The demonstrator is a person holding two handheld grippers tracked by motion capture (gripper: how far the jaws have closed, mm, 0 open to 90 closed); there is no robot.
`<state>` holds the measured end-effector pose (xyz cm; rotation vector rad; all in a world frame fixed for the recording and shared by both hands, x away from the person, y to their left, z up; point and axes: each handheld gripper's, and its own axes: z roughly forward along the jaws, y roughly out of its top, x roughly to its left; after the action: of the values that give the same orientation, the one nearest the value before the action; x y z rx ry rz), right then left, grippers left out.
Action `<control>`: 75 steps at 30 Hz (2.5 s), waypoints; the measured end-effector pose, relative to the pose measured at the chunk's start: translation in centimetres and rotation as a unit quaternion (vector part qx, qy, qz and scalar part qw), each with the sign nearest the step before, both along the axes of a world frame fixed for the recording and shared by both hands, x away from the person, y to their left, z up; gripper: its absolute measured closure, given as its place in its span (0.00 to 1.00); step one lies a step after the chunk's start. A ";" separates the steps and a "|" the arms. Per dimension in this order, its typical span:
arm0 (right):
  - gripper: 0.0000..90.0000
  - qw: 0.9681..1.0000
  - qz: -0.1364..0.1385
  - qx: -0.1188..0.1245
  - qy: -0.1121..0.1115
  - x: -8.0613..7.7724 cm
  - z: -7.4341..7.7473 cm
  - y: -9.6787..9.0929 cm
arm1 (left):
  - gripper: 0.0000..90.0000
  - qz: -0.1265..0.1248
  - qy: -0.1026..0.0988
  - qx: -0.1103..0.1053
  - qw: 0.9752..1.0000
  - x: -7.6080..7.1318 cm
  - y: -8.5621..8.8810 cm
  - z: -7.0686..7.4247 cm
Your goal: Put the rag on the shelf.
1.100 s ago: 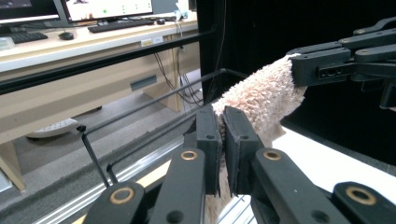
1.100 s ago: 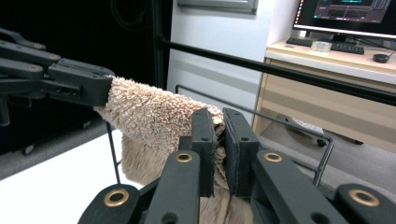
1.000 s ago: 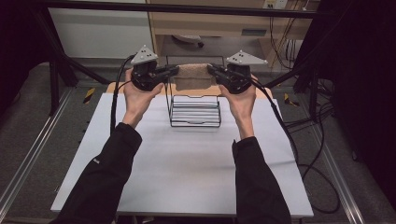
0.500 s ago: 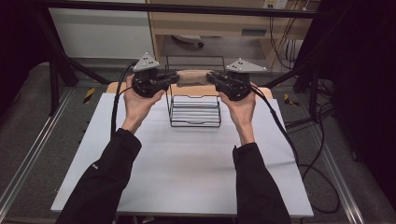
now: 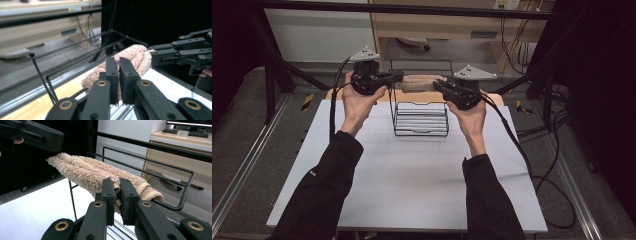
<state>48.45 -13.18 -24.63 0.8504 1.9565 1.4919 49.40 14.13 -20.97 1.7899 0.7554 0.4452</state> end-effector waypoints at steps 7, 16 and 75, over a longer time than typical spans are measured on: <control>0.91 1.000 0.010 -0.007 0.004 0.0 -0.3 -0.1 | 1.00 -0.012 0.028 0.027 0.999 0.3 -0.5 -1.5; 0.83 1.000 0.021 0.003 0.009 -0.5 0.0 -0.3 | 1.00 -0.013 0.023 0.035 0.999 0.1 -0.3 -2.3; 0.13 0.994 -0.010 -0.009 0.107 -5.9 -5.1 -7.0 | 0.20 0.013 0.060 0.090 0.994 -5.6 7.0 -11.9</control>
<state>42.55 -20.15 -29.77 1.0570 2.1029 1.4192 43.83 21.15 -32.87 1.9916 0.8457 0.4382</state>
